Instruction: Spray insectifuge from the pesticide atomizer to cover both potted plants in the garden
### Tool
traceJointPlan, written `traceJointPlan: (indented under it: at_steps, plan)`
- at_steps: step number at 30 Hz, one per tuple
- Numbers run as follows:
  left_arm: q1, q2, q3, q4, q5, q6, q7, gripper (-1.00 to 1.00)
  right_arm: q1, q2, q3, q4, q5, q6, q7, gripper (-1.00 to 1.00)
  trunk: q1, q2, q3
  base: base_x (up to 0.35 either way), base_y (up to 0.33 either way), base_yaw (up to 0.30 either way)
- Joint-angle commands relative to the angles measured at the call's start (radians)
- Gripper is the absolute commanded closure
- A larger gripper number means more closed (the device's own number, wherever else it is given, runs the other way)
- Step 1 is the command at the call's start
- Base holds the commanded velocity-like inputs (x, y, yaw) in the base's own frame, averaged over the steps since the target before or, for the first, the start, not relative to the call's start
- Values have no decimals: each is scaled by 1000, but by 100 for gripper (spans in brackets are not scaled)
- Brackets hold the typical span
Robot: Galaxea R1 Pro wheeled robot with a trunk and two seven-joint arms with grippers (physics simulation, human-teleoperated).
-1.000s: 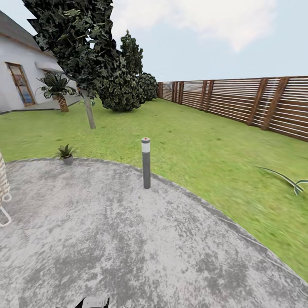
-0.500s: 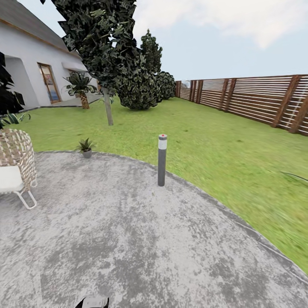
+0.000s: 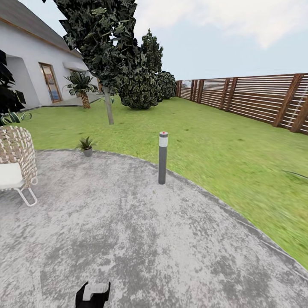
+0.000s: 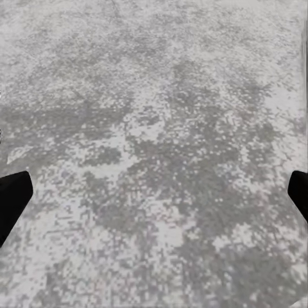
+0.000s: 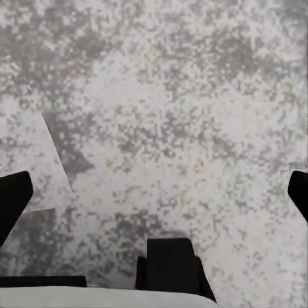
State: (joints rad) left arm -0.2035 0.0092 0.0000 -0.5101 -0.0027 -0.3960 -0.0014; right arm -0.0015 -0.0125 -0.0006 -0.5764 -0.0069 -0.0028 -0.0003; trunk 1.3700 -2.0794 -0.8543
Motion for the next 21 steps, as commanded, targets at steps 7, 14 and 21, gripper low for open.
traceJointPlan:
  at_steps: [7, 14, 21]
  plan:
    - [-2, 0, 0, -34, 0, -4, 0, -100, -6, -2, -1, -42, -1, 0, 2, -100, 27, -50, -23, 0, 0, 0]
    - [-2, 0, 0, -37, 0, -4, 0, -100, -8, 2, 2, -38, 5, 0, 4, -100, 54, -99, -45, 0, 0, 0]
    - [-2, 1, 0, -38, 0, -4, 0, -100, -8, 2, 1, -37, 4, 0, 3, -100, 80, -148, -67, 0, 0, 0]
